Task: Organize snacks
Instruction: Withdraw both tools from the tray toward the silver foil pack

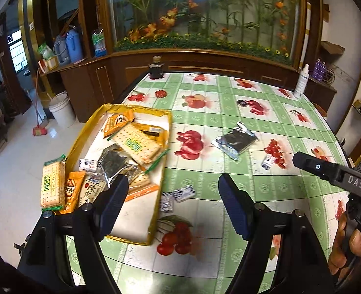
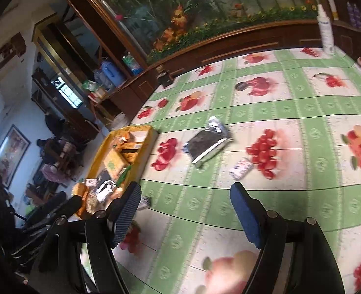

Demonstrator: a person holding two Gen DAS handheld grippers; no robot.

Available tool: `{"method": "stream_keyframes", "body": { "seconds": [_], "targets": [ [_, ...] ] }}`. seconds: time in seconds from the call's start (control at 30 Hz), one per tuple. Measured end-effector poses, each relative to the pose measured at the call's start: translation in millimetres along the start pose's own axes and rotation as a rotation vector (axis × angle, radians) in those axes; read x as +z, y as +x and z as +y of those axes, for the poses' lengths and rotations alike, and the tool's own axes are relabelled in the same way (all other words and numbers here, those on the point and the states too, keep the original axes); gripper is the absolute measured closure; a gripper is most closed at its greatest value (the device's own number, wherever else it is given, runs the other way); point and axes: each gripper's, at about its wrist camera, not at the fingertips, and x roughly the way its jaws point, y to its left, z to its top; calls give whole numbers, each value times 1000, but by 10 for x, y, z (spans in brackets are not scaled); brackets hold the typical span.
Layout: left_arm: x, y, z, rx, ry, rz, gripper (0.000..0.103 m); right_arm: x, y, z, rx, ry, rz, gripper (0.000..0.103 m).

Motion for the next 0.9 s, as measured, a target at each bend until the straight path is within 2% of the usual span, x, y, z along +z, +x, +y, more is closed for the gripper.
{"method": "stream_keyframes", "body": {
  "seconds": [0.2,0.5,0.7,0.9],
  "targets": [
    [-23,-46,-161,-19,18,6,27,-122,-311,-72,-194,-57,-59,25],
    [-61,-165,-293,-33,28,3,27,-253,-697,28,-334,-136,-153,20],
    [-110,-219,-408,-34,54,-1,27,-310,-878,82,-362,-167,-200,18],
    [-181,-171,-328,-77,53,23,27,-354,-899,-37,-346,-142,-182,17]
  ]
}}
